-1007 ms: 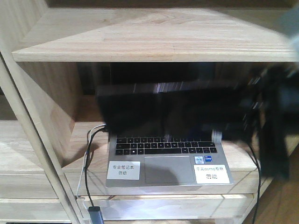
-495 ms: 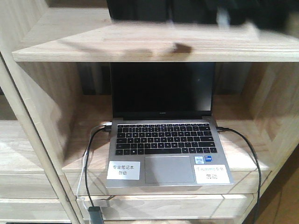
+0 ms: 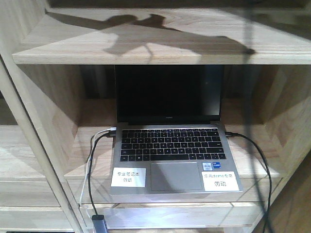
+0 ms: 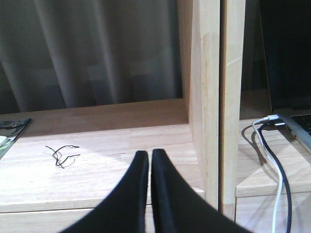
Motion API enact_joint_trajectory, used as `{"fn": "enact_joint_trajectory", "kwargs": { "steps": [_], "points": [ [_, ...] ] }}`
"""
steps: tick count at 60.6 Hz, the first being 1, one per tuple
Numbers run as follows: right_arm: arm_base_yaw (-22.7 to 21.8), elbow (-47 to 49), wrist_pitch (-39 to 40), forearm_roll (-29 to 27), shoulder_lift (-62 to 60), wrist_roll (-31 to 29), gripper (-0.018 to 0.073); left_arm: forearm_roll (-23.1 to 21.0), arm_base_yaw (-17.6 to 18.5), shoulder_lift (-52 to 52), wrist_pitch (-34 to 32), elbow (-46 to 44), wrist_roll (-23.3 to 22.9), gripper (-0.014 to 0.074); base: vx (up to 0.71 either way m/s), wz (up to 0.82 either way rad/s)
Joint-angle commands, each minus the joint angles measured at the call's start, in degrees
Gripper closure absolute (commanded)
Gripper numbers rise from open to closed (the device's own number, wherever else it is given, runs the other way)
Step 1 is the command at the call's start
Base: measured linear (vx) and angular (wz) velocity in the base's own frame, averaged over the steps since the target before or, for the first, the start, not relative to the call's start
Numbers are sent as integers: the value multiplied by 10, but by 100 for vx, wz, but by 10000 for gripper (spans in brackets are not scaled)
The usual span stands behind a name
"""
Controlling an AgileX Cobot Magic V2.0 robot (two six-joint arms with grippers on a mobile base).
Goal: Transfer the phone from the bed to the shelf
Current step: 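Raise the right gripper and move the phone over the upper shelf, then lower the phone flat onto the upper shelf and open the right gripper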
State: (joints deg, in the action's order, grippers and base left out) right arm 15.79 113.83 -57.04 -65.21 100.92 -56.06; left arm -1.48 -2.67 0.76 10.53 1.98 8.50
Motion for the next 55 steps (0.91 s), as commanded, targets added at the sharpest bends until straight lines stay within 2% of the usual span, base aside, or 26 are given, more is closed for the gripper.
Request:
{"fn": "enact_joint_trajectory", "kwargs": {
  "steps": [1, 10, 41, 50, 55],
  "points": [
    [20, 46, 39, -42, 8, -5, 561, -5, -1, 8, -41, -13, -3, 595, 0, 0],
    [42, 66, 78, -42, 51, -4, 561, -5, -1, 8, -41, -13, -3, 595, 0, 0],
    [40, 65, 126, -38, 111, -3, 556, -5, -1, 8, -41, -13, -3, 595, 0, 0],
    [40, 65, 136, -14, 111, -3, 505, -5, -1, 8, -41, -13, -3, 595, 0, 0],
    [40, 65, 138, -7, 111, -3, 444, -5, -1, 8, -41, -13, -3, 595, 0, 0]
  ]
}}
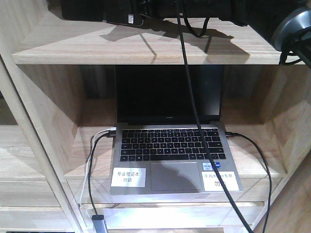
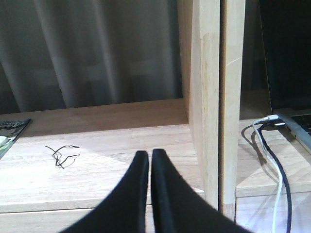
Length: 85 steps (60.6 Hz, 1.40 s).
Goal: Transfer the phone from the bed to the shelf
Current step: 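Lower the phone flat onto the upper shelf and open the right gripper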
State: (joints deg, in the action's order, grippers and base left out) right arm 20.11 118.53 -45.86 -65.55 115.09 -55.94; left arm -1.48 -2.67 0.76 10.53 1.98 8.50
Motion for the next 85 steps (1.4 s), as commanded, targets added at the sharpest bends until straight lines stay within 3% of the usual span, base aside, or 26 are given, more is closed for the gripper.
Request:
{"fn": "enact_joint_trajectory", "kwargs": {
  "steps": [1, 22, 31, 51, 61, 71, 79, 85],
  "points": [
    [-3, 18, 27, -2, -31, -4, 430, -5, -1, 8, -41, -13, -3, 595, 0, 0],
    [-3, 18, 45, 12, -35, 0, -23, -5, -1, 8, -41, -13, -3, 595, 0, 0],
    [-3, 18, 59, 36, -48, 0, -76, -5, -1, 8, -41, -13, -3, 595, 0, 0],
    [-3, 18, 60, 56, -65, 2, -6, -5, -1, 8, -41, -13, -3, 595, 0, 0],
    [-3, 18, 56, 57, -75, 15, 80, -5, -1, 8, -41, -13, -3, 595, 0, 0],
    [-3, 17, 35, 75, -92, 52, 304, -5, -1, 8, -41, -13, -3, 595, 0, 0],
    [-3, 17, -1, 91, -106, 56, 578, -5, -1, 8, -41, -13, -3, 595, 0, 0],
    [-3, 16, -13, 99, -117, 66, 568, -5, -1, 8, -41, -13, -3, 595, 0, 0]
  ]
}}
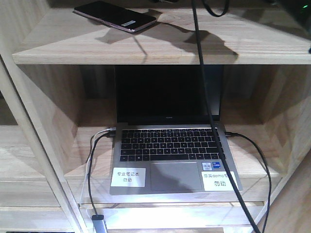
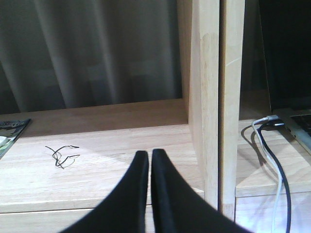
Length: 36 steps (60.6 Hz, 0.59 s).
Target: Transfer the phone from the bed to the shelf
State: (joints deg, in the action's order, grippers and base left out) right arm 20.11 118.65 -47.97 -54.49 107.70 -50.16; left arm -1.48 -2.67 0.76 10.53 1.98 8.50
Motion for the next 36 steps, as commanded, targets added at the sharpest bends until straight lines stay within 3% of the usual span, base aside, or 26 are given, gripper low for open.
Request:
{"fn": "enact_joint_trajectory", "kwargs": {
  "steps": [1, 10, 23, 36],
  "points": [
    [-3, 14, 8, -11, -45, 11, 566, -5, -1, 8, -41, -13, -3, 595, 0, 0],
    [-3, -40, 44, 11, -84, 20, 565, -5, -1, 8, -41, -13, -3, 595, 0, 0],
    [-3, -224, 152, 7, -197, -42, 565, -5, -1, 8, -41, -13, -3, 595, 0, 0],
    [-3, -393, 236, -5, -329, -65, 565, -5, -1, 8, -41, -13, -3, 595, 0, 0]
  ]
}}
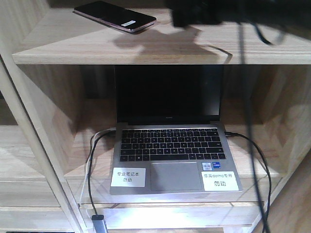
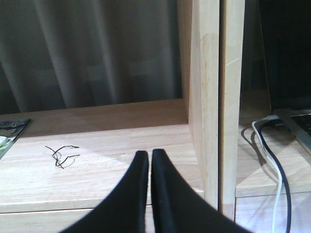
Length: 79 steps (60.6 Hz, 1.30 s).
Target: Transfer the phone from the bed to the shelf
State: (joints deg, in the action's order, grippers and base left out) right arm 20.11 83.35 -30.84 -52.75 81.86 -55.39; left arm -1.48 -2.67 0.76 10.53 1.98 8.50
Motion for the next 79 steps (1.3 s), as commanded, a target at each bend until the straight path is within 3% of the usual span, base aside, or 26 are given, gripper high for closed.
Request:
{"fn": "enact_joint_trajectory", "kwargs": {
  "steps": [1, 19, 43, 62, 79],
  "points": [
    [-3, -55, 75, -23, -78, -13, 565, -5, -1, 8, -41, -13, -3, 595, 0, 0],
    [-3, -263, 192, -23, -259, -7, 565, -5, -1, 8, -41, -13, -3, 595, 0, 0],
    [-3, -490, 201, -28, -506, 24, 565, -5, -1, 8, -41, -13, -3, 595, 0, 0],
    [-3, -609, 202, -28, -633, 24, 565, -5, -1, 8, -41, -13, -3, 595, 0, 0],
    [-3, -626, 201, -27, -648, 24, 565, -5, -1, 8, -41, -13, -3, 595, 0, 0]
  ]
}}
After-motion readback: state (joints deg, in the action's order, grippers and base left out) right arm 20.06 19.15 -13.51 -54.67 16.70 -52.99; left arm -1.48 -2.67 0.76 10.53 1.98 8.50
